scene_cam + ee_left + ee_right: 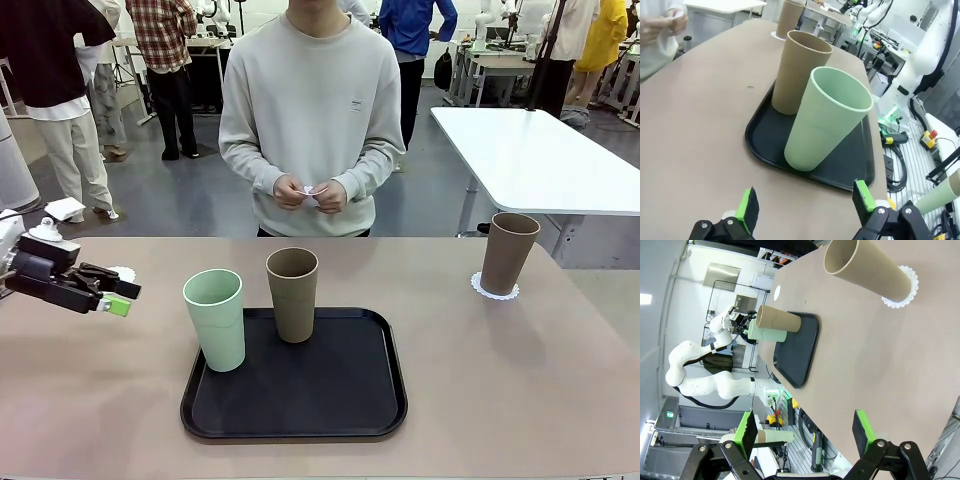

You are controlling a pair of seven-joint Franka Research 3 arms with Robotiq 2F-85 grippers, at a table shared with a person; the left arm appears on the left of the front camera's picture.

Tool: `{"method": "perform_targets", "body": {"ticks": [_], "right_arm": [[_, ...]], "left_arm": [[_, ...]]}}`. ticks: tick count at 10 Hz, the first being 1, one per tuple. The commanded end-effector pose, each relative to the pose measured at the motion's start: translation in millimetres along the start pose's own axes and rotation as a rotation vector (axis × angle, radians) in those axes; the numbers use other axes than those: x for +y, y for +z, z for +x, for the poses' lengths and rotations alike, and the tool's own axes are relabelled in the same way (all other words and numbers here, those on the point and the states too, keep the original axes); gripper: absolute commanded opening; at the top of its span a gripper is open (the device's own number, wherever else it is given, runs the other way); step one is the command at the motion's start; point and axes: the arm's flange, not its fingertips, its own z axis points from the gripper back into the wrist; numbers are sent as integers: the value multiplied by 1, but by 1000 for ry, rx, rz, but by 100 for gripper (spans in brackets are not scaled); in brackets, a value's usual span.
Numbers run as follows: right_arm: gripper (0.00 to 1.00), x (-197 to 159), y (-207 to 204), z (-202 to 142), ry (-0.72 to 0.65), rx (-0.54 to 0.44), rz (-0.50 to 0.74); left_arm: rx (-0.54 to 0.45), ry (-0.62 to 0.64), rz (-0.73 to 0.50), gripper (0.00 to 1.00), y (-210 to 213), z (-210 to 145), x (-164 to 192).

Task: Place coasters on the table and set cups on them.
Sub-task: Take one Reusable plastic cup from the Flat Tray and place it on a coaster set by the human.

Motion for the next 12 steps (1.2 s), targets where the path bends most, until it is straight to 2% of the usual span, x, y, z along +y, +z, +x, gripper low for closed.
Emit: {"method": "perform_targets", "body": {"ticks": [1,2,3,7,8,10,12], "right_arm": [[100,1,0,1,-12,-1,-2],[100,1,0,1,-12,-1,-2],[100,1,0,1,-12,-1,-2],[100,1,0,1,-12,-1,-2],[100,1,0,1,-12,-1,-2],[100,1,0,1,-12,-1,-2],[100,1,0,1,-12,-1,-2]], "left_arm": [[-16,-92,14,100,-11,2,-8],[12,-30,45,100,-9,9,-16],[3,-33,-1,100,-6,3,-1],[9,-36,5,100,-7,4,-3],[-38,-145,-15,100,-10,-1,-1],[-82,-262,-33,100,-23,-6,4],[-120,-285,-72,100,-35,-8,8]]}}
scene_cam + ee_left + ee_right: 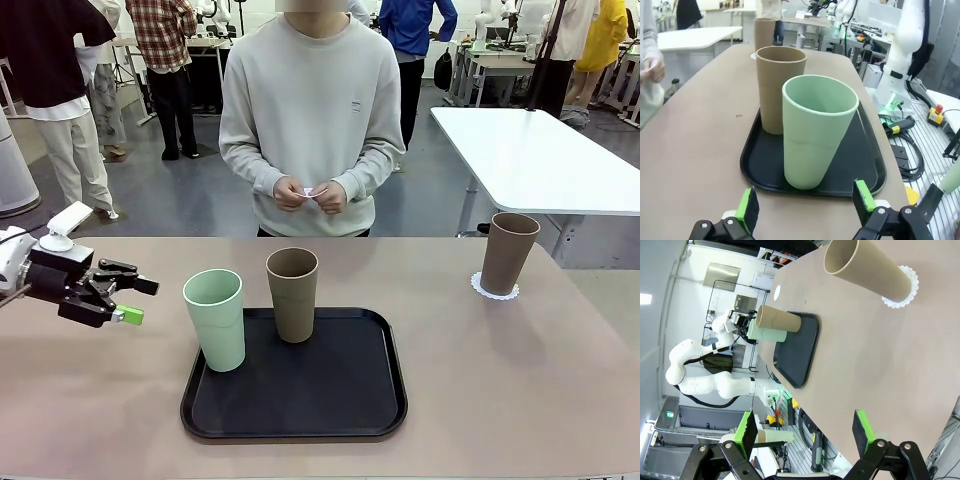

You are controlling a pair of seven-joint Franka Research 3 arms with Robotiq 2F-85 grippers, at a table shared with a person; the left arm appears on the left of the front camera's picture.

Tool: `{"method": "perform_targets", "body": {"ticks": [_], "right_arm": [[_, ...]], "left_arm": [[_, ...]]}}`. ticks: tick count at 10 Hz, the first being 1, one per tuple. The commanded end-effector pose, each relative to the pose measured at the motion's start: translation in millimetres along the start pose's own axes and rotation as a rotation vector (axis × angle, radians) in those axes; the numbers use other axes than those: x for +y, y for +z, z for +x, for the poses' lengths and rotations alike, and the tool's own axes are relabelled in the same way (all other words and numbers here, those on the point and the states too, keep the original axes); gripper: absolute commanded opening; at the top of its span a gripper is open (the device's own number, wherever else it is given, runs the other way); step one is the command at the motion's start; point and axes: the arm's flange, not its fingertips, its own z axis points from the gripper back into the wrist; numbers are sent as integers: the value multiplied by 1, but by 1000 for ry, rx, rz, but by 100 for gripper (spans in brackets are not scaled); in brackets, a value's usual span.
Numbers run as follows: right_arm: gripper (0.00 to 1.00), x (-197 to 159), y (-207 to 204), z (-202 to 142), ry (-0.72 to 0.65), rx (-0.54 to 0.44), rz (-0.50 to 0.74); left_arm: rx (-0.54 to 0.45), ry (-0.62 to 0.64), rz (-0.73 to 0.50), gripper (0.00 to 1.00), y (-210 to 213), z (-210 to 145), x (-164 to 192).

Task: Place coasters on the table and set cups on them.
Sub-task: Take one Reusable plastic cup from the Flat Tray and place it on a coaster set by the human.

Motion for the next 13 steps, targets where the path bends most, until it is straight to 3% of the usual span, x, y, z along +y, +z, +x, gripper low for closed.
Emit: {"method": "perform_targets", "body": {"ticks": [1,9,13], "right_arm": [[100,1,0,1,-13,-2,-2],[100,1,0,1,-13,-2,-2],[100,1,0,1,-13,-2,-2]], "left_arm": [[-73,-51,-53,100,-17,-9,10],[-167,-171,-200,100,-52,-30,23],[-138,-120,-178,100,-74,-44,32]]}}
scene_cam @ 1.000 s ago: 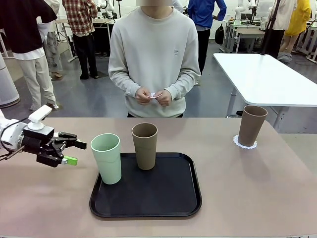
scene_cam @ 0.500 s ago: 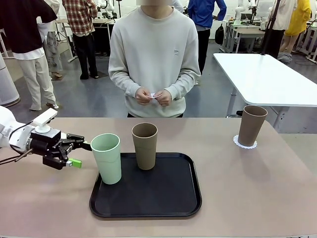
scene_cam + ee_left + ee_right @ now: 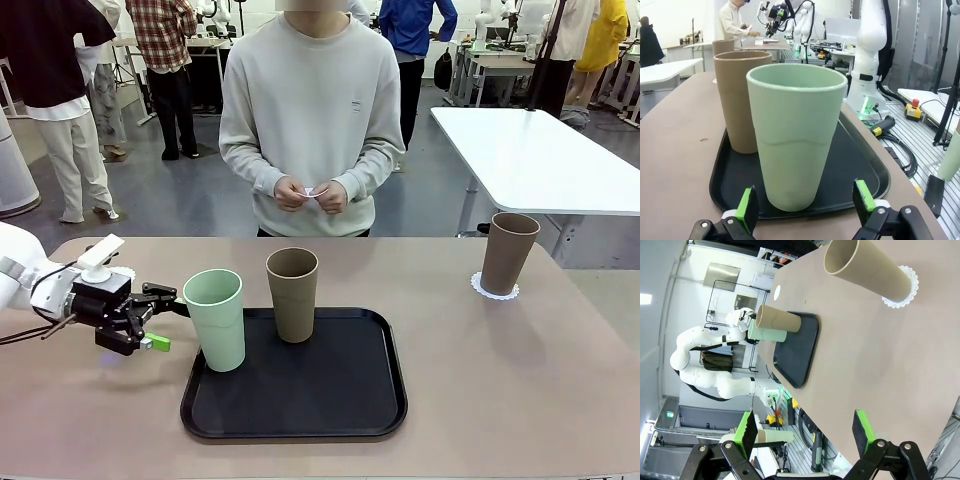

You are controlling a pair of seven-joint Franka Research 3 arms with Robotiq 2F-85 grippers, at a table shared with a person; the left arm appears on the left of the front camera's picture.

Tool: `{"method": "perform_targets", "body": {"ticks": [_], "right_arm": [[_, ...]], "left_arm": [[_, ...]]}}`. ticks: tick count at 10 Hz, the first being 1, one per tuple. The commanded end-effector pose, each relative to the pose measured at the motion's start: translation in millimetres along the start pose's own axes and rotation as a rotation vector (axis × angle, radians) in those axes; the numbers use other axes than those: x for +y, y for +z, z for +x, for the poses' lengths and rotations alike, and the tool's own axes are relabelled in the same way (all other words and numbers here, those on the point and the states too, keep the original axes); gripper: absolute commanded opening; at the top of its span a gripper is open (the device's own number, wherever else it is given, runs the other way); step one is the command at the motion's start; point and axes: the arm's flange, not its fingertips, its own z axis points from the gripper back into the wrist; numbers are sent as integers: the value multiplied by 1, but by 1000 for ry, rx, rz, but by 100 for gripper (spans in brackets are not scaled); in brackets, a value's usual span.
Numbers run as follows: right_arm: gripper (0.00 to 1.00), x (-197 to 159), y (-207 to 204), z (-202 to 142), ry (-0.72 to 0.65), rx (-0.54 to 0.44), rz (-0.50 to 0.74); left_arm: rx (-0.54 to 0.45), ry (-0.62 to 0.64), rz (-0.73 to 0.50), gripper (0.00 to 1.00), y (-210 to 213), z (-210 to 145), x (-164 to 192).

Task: Place coasters on the table and set cups on them.
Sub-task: Take one Reusable plastic cup from the Flat Tray and place it on a coaster set by the human.

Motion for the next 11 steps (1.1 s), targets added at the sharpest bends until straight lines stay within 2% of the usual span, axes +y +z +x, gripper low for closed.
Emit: {"method": "perform_targets", "body": {"ticks": [1,11], "right_arm": [[100,1,0,0,-13,-2,-2],[100,1,0,0,-13,-2,-2]], "left_arm": [[2,-9,25,100,-15,-1,10],[-2,-33,-17,100,-45,-8,20]]}}
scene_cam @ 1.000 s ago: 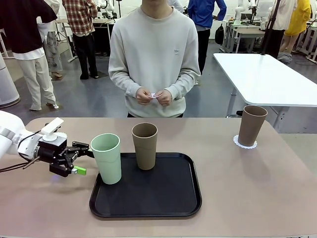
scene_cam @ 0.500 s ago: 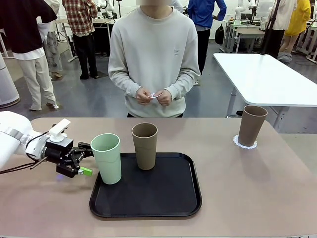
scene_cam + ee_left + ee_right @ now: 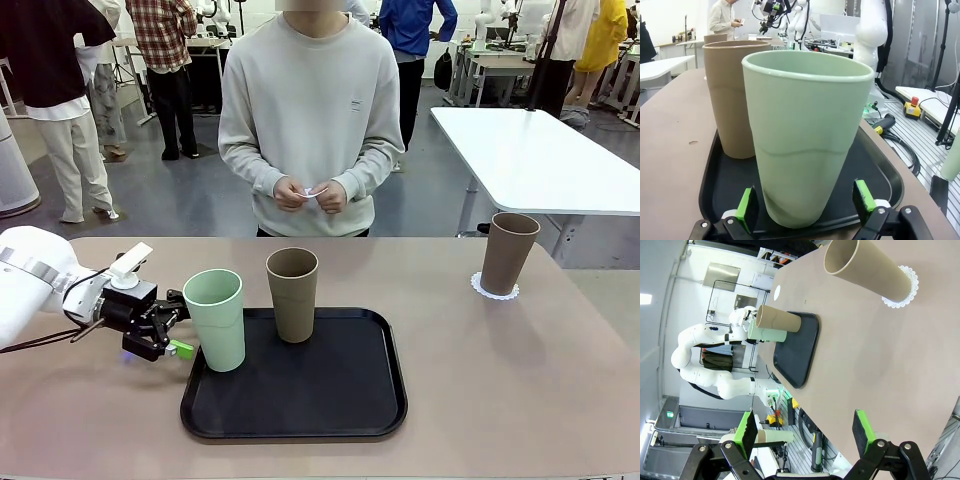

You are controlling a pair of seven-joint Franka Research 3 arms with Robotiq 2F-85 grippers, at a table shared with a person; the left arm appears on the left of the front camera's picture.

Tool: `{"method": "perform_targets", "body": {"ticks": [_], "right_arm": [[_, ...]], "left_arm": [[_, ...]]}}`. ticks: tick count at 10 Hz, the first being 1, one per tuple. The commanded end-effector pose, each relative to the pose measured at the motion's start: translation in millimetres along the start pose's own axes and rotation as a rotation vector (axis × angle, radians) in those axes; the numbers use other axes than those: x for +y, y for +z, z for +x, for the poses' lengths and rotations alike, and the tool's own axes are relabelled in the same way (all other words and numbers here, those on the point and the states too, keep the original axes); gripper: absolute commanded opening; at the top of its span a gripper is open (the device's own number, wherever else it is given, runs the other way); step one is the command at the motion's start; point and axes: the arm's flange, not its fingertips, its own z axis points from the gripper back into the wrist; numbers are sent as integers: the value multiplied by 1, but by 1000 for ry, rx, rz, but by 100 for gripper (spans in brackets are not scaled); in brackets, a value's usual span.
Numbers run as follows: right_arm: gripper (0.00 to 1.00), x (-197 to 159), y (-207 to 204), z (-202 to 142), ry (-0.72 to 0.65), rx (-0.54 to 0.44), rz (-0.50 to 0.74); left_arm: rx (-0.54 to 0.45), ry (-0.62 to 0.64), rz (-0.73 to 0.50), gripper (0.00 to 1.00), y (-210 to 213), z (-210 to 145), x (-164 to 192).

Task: Place coasters on the table and set cups on them.
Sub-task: Take one Reusable plastic cup from the Flat Tray and place it on a coaster set by the human.

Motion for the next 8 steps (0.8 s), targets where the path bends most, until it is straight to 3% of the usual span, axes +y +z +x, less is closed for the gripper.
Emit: {"method": "perform_targets", "body": {"ticks": [1,8], "right_arm": [[100,1,0,0,-13,-2,-2],[100,1,0,0,-13,-2,-2]], "left_arm": [[-11,-39,21,100,-11,0,6],[-8,-51,-26,100,-45,1,7]]}}
